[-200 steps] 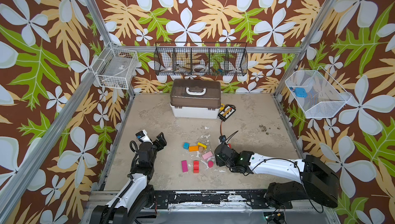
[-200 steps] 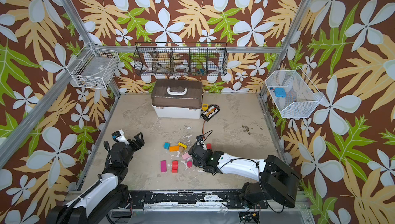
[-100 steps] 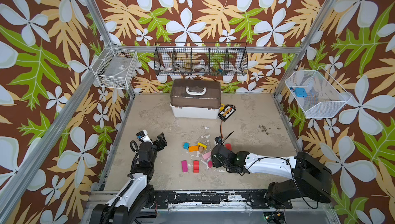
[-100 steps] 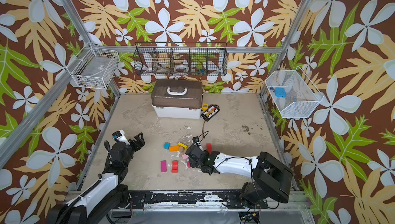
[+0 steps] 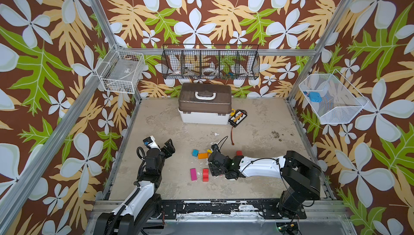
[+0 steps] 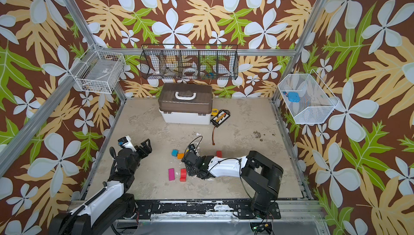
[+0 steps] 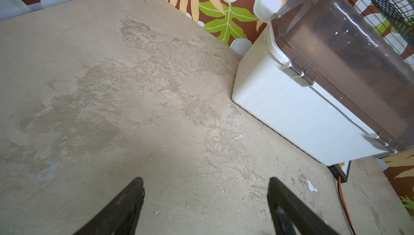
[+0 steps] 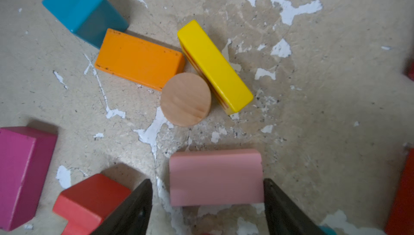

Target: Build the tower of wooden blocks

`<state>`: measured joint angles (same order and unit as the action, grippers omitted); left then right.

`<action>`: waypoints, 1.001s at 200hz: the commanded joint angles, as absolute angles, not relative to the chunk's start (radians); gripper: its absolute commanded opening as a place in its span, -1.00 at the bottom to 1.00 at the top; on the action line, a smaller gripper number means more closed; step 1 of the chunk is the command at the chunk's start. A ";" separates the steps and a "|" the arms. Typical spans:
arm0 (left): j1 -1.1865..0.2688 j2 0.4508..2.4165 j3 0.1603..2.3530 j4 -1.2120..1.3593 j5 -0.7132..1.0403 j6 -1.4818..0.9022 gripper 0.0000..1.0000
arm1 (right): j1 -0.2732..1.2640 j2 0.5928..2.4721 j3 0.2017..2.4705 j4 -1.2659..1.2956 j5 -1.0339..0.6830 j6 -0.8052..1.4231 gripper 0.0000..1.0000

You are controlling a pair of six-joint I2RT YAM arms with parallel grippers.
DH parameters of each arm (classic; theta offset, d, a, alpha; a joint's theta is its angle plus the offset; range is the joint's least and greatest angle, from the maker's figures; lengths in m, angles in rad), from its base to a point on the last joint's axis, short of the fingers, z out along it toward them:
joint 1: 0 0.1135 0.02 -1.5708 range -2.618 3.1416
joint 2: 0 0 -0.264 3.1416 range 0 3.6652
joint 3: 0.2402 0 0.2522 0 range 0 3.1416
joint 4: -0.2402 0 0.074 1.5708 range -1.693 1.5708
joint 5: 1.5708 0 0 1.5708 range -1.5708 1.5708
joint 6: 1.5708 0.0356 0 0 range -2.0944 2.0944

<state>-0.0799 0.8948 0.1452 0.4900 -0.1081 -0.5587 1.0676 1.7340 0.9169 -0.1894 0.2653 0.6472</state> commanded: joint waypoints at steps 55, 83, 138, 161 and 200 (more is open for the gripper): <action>-0.083 0.891 0.152 0.516 -0.120 -0.555 0.75 | 1.069 1.753 0.928 -0.257 0.352 0.701 0.47; -0.083 0.888 0.150 0.515 -0.120 -0.555 0.74 | 1.059 1.737 0.913 -0.257 0.364 0.723 0.47; -0.084 0.881 0.146 0.515 -0.122 -0.555 0.74 | 0.978 1.706 0.851 -0.255 0.365 0.746 0.51; -0.084 0.881 0.147 0.514 -0.122 -0.554 0.74 | 0.971 1.686 0.837 -0.271 0.392 0.754 0.61; -0.084 0.881 0.146 0.515 -0.121 -0.555 0.75 | 0.973 1.647 0.815 -0.292 0.417 0.766 0.65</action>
